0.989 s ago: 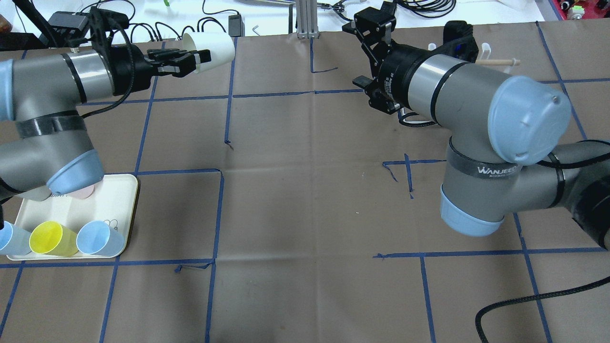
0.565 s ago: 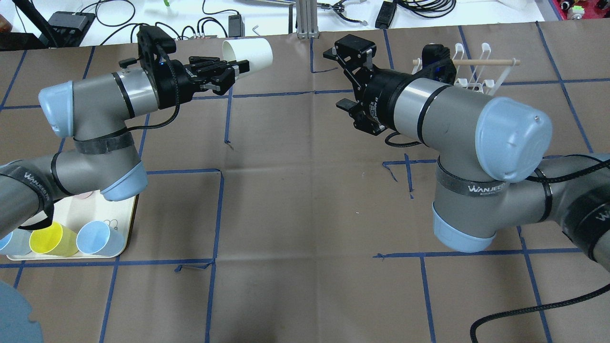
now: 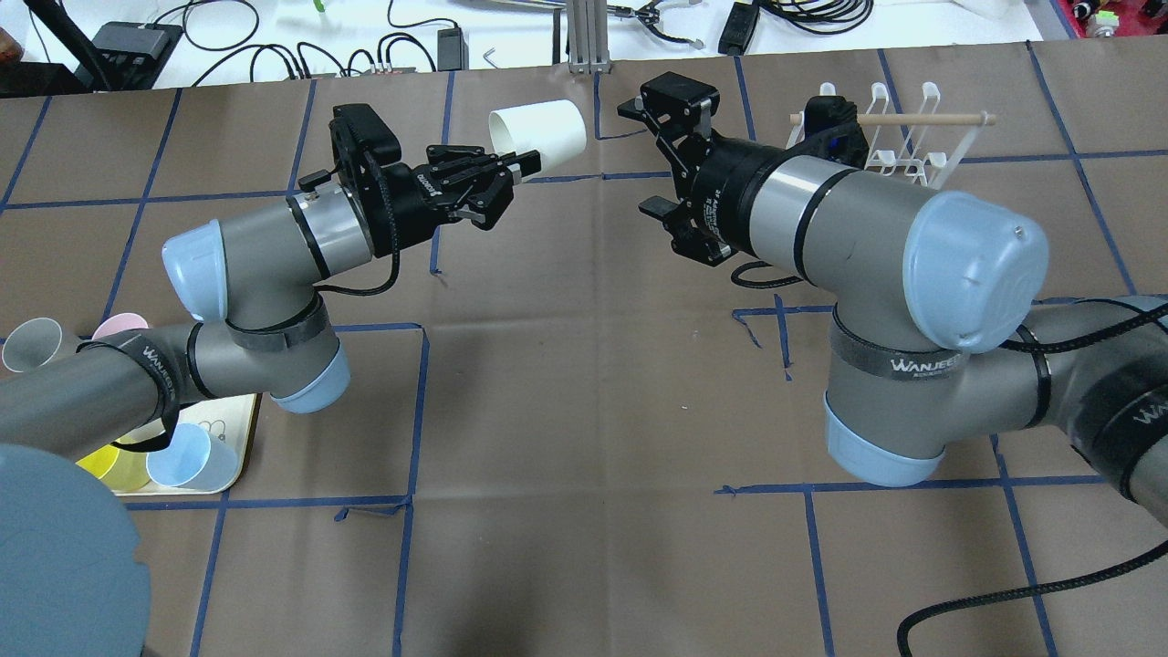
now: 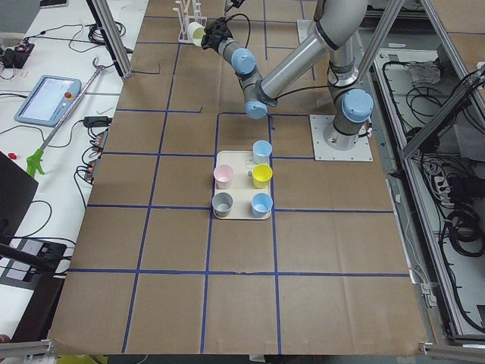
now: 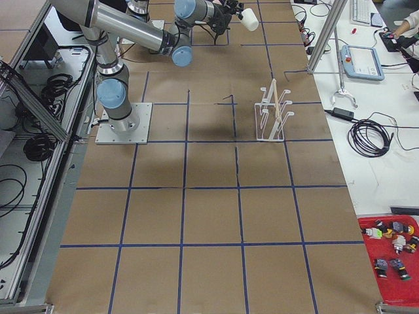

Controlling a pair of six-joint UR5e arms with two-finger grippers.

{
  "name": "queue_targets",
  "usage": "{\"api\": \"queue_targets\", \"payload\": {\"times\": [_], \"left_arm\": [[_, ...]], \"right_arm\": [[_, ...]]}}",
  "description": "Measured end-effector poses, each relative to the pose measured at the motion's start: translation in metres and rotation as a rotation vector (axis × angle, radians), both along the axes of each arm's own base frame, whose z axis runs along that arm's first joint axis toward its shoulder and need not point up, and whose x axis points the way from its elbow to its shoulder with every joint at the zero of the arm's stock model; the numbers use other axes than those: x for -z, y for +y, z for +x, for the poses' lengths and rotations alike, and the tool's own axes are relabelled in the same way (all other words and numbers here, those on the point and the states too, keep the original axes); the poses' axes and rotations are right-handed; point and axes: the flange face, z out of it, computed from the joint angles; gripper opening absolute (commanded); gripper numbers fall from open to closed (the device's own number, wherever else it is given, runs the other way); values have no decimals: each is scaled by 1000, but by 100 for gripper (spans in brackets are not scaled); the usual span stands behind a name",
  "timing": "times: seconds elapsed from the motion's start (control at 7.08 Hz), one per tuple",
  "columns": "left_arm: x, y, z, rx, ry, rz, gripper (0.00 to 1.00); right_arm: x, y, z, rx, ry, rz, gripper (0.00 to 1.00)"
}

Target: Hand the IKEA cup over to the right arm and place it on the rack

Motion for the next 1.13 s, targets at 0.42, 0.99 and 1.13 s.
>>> {"api": "queue_targets", "payload": {"times": [0.42,0.99,1.13], "left_arm": [[-3,20,-25,8,15,8,4],[0,21,-28,-8,8,10,6],[1,20,-28,-13,6,10,6]], "right_arm": [[31,-18,3,-2,8,70,100],[39,-50,7,0,0,82,100],[41,-56,8,0,0,83,100]]}}
